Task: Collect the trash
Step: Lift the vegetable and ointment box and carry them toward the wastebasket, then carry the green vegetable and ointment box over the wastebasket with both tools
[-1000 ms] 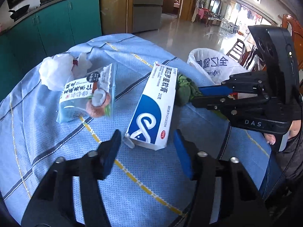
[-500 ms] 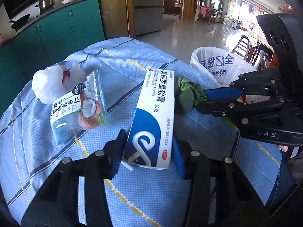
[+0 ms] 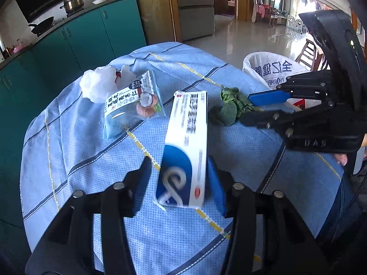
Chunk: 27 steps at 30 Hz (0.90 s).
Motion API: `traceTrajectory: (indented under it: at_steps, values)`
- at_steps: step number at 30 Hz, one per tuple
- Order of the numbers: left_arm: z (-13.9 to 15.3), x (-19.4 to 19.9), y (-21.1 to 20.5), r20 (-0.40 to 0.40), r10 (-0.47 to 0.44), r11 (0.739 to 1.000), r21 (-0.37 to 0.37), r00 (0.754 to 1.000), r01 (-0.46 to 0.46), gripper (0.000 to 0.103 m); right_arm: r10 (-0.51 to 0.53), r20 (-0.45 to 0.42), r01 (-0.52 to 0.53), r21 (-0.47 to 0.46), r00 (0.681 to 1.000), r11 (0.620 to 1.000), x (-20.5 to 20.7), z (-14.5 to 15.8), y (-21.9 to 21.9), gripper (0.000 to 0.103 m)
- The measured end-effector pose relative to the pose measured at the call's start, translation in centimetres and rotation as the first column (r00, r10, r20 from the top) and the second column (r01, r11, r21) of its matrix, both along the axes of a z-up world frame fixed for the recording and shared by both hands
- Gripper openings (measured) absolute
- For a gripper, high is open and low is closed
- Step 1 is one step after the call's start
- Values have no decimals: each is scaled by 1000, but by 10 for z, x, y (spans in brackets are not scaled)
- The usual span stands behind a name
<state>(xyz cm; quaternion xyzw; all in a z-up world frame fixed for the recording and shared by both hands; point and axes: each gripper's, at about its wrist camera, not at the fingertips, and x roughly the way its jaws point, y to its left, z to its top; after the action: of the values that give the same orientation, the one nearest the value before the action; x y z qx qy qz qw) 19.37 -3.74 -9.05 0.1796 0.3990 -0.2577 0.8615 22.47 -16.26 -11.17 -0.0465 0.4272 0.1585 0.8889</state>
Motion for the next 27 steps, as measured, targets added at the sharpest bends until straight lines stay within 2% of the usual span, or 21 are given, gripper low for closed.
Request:
traceTrajectory:
  at_steps: [2, 9, 12, 14, 20, 27]
  values:
    - [-1, 3, -4, -1, 4, 1000, -3, 1000, -4, 59, -5, -3, 5, -4, 1000, 1000, 2, -2, 1, 45]
    - [-15, 12, -17, -24, 10, 1000, 16, 1000, -9, 58, -18, -1, 18, 1, 1000, 1000, 3, -4, -1, 45]
    - [-14, 13, -16, -30, 18, 1000, 5, 999, -18, 45, -7, -5, 7, 8, 1000, 1000, 2, -4, 0, 45]
    - [-14, 13, -15, -25, 26, 1000, 9, 999, -25, 44, 2, -5, -2, 6, 1000, 1000, 1, -3, 1, 44]
    - [-2, 11, -11, 14, 47, 999, -17, 999, -47, 44, 20, 16, -20, -6, 1000, 1000, -6, 1, 4, 22]
    - [32, -7, -3, 122, 24, 991, -135, 992, -7, 44, 12, 98, -17, 47, 995, 999, -20, 21, -9, 13]
